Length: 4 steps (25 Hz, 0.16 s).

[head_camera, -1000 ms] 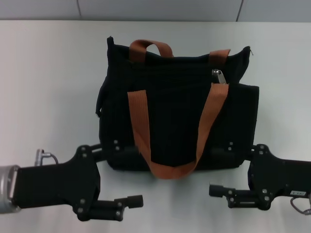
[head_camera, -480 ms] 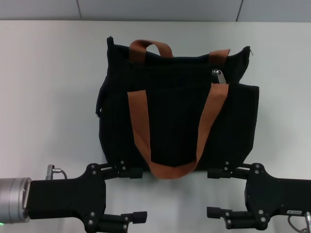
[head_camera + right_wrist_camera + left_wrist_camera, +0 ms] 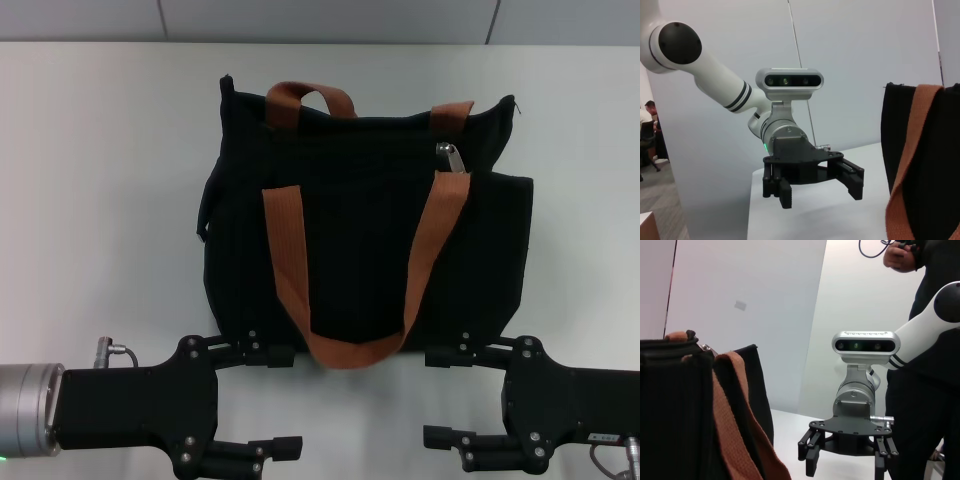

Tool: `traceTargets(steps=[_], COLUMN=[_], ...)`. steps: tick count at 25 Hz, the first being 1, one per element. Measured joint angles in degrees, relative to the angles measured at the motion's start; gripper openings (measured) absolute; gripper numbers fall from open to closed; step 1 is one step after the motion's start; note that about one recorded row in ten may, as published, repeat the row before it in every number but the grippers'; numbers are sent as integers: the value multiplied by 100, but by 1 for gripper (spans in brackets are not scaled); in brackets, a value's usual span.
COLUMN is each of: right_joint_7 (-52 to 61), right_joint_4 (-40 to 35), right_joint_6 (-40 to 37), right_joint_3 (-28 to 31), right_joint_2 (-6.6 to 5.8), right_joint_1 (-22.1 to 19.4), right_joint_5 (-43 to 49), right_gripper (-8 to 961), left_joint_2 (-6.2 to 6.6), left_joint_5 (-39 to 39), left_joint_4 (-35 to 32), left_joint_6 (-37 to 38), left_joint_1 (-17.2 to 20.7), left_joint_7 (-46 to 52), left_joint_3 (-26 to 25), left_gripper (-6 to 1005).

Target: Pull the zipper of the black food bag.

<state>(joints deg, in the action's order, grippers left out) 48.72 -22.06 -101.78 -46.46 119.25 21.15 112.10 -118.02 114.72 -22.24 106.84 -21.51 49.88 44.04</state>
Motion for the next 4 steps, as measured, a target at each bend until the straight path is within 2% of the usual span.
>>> traceTargets(steps=[4], right_joint_7=[-2], right_joint_4=[1], right_joint_6=[-4], right_joint_3=[1], right_joint_2=[2], right_joint_1=[17], right_joint_5=[-4], right_gripper=[755], left_joint_2=[3], left_joint_5=[0], left_joint_4=[0], left_joint_6=[27], left_joint_1=[4], left_joint_7=[-2], left_joint_3=[-2], left_gripper=[834])
